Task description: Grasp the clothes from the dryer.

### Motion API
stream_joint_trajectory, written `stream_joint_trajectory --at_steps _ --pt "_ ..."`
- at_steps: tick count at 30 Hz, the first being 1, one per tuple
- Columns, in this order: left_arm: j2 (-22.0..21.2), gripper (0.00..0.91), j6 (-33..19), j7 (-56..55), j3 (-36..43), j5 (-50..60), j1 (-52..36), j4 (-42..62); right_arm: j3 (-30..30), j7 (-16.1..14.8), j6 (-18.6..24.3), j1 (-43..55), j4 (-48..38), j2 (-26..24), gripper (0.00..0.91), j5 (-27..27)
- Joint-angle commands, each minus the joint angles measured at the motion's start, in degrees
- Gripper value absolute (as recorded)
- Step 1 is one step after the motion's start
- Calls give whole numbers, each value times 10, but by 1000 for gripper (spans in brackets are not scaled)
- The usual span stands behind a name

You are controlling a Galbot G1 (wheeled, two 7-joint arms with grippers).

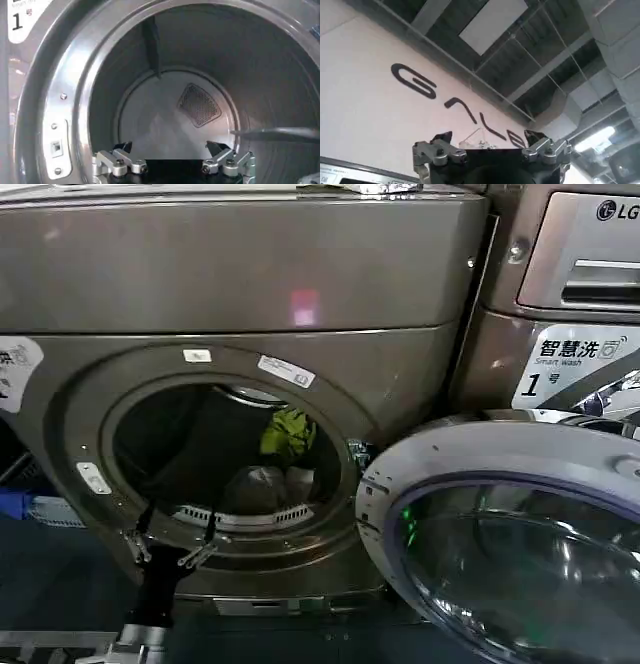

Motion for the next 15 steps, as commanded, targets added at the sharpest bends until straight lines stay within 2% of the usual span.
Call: stream_joint_trajectory --at_steps 1,12,15 --pt "1 907 1 0 0 -2 -1 -1 -1 3 -3 1 1 0 907 -1" --pt "16 907 26 -9 10 -3 -21 -4 -9 3 -3 2 5 3 907 -4" --pt "22 907 46 -19 17 -14 -30 -7 -12 2 -3 1 6 5 907 -5"
